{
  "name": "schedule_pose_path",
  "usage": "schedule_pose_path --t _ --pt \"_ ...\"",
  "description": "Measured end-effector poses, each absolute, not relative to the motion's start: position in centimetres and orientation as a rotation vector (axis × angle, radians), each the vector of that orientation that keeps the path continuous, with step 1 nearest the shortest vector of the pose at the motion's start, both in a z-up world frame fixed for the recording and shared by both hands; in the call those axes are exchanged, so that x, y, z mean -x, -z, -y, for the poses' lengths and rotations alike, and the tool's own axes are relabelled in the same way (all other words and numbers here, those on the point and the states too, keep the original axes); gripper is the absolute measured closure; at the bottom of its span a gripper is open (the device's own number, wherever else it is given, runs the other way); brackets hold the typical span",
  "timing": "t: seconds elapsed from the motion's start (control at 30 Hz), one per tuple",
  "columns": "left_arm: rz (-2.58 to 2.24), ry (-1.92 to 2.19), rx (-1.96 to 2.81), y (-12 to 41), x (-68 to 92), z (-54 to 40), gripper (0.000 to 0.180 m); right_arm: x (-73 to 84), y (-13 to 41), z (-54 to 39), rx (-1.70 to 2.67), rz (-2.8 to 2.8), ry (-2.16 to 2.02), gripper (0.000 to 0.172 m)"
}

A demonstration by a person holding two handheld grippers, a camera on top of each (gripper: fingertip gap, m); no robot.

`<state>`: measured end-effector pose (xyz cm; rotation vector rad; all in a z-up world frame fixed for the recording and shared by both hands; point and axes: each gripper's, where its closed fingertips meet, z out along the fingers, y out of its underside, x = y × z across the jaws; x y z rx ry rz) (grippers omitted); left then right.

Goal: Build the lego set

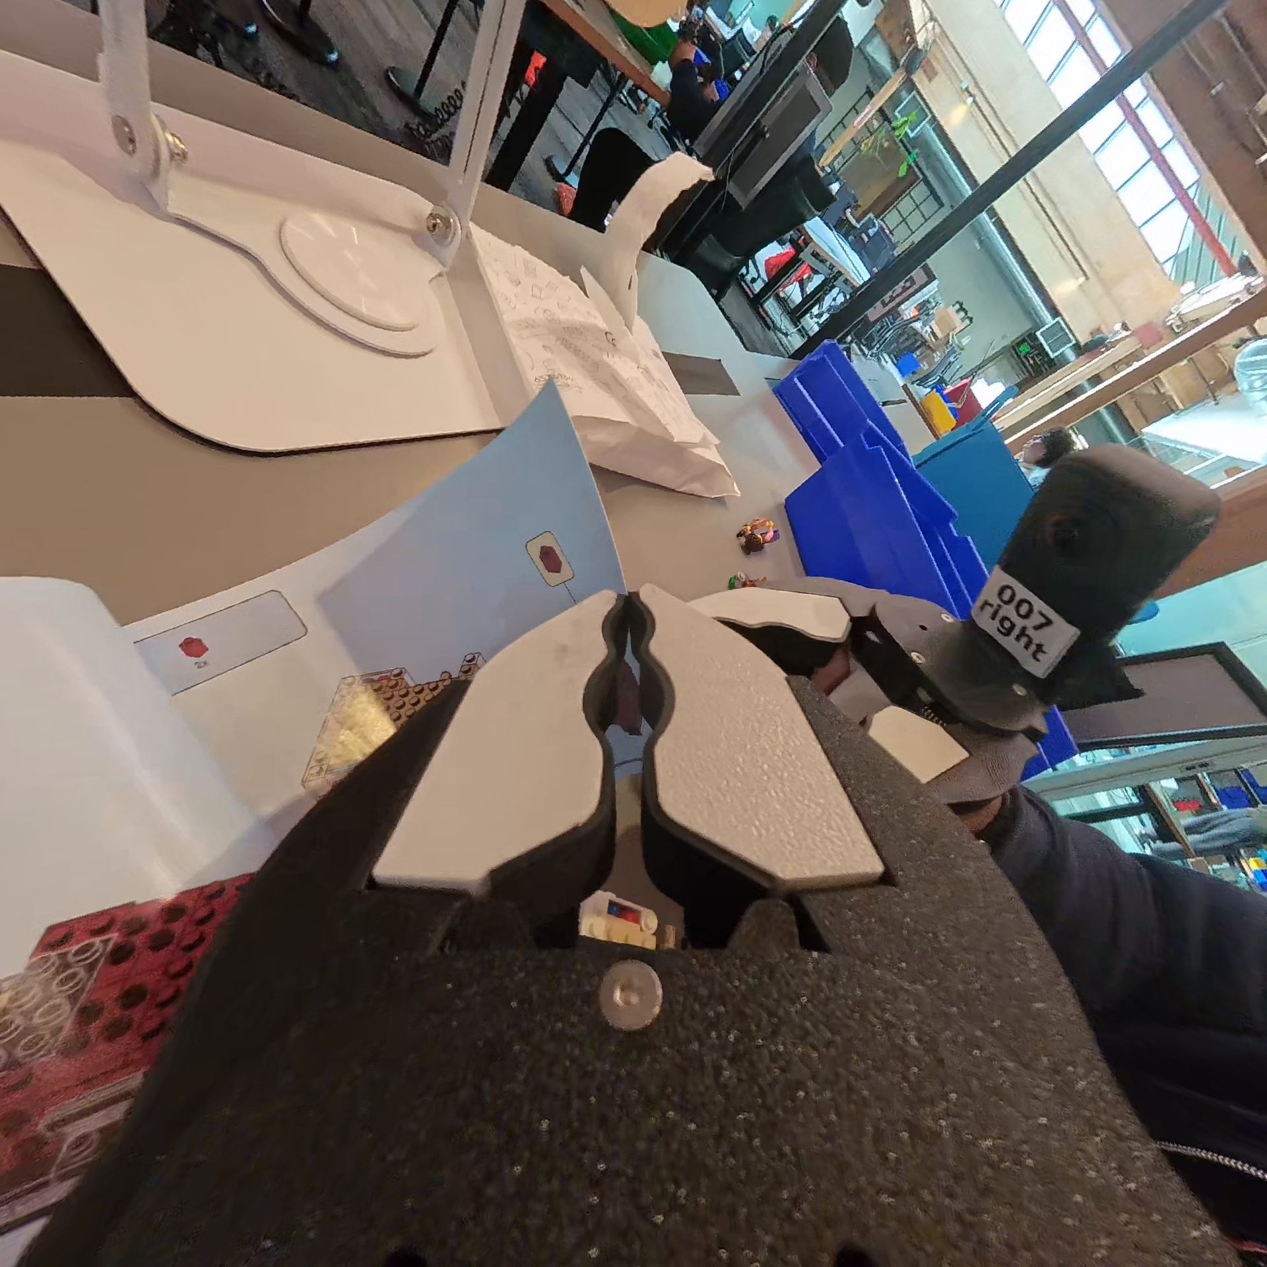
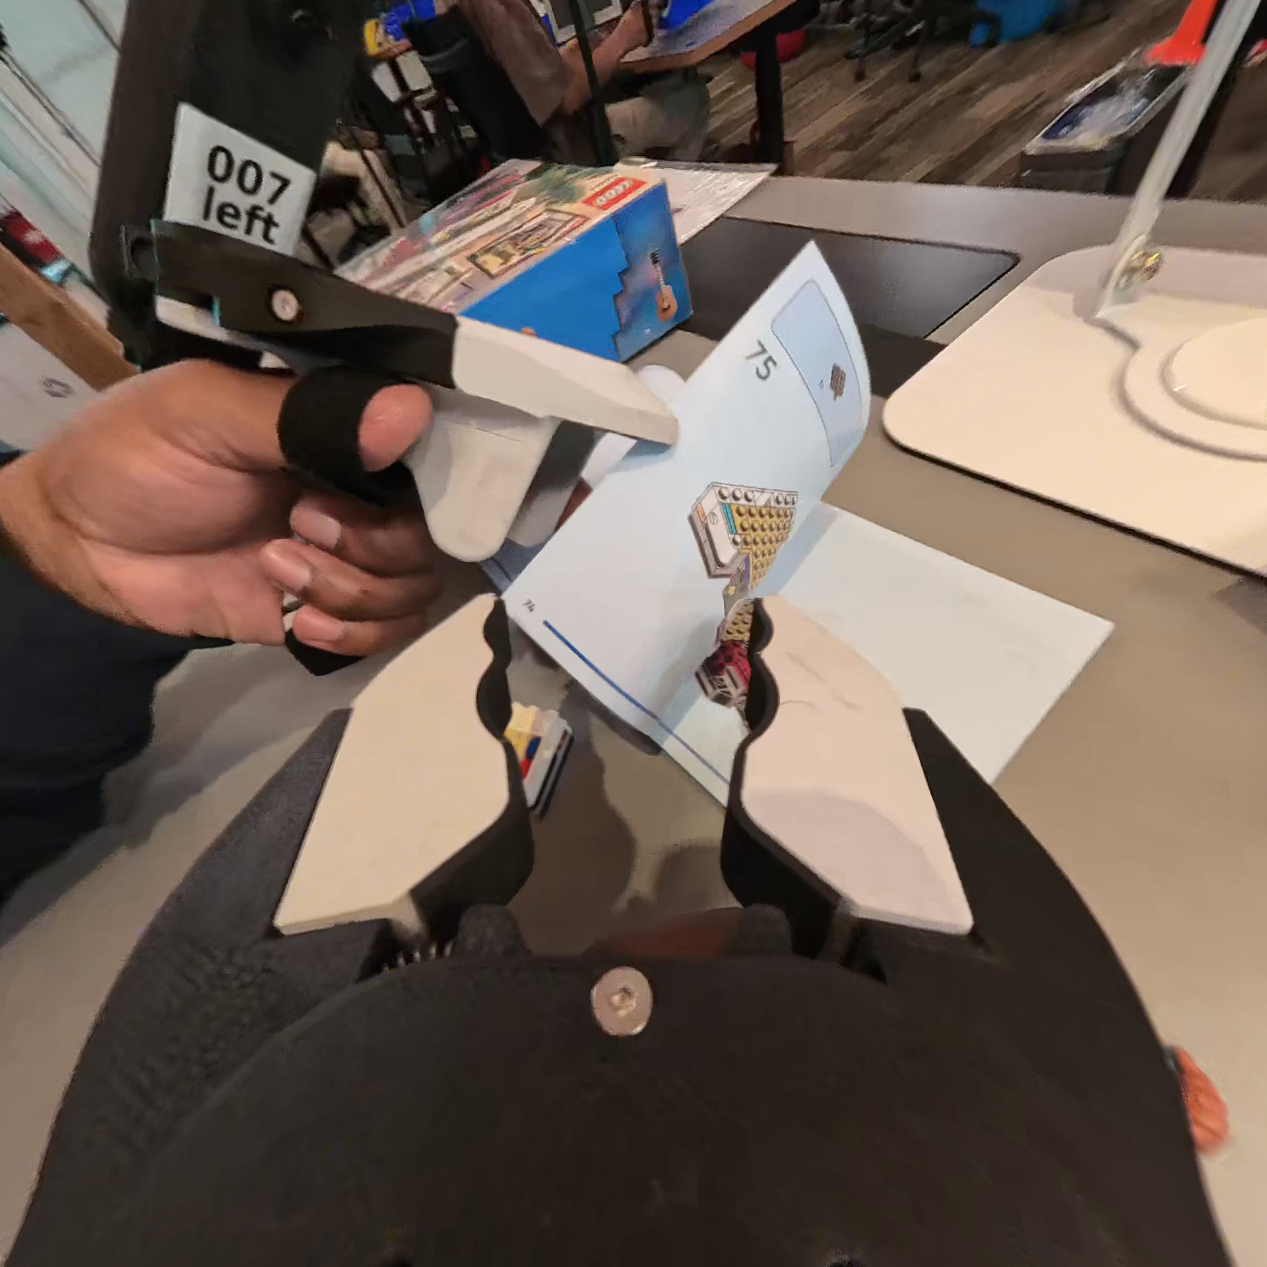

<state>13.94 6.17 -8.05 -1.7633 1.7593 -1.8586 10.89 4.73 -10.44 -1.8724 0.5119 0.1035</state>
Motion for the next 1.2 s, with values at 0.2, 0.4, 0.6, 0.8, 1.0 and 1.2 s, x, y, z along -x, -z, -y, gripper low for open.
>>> schedule_pose_path --t 0.2,0.4,0.6,0.8,1.0,1.2 --pt "-1.743 1.906 1.787 8.2 -13.4 -6.6 0.18 -10.5 11.6 -6.2 1.884 -0.581 -0.262 0.095" --pt "-1.76 1.924 1.784 8.3 -13.4 -6.2 0.176 -11.3 11.9 -6.0 1.896 -0.616 -0.218 0.117" --pt "-1.765 1.945 1.735 7.8 -13.3 -6.3 0.174 -11.2 11.4 -5.7 1.874 -0.597 -0.245 0.122" --pt "-1.747 2.003 1.686 7.0 -13.3 -6.4 0.174 -11.0 10.6 -5.6 1.814 -0.588 -0.321 0.127" --pt "-1.727 2.087 1.643 6.2 -13.2 -6.2 0.174 -10.7 10.1 -5.7 1.767 -0.587 -0.388 0.129" --pt "-1.698 2.155 1.619 5.7 -13.1 -6.3 0.175 -10.8 9.8 -5.6 1.739 -0.593 -0.424 0.131"
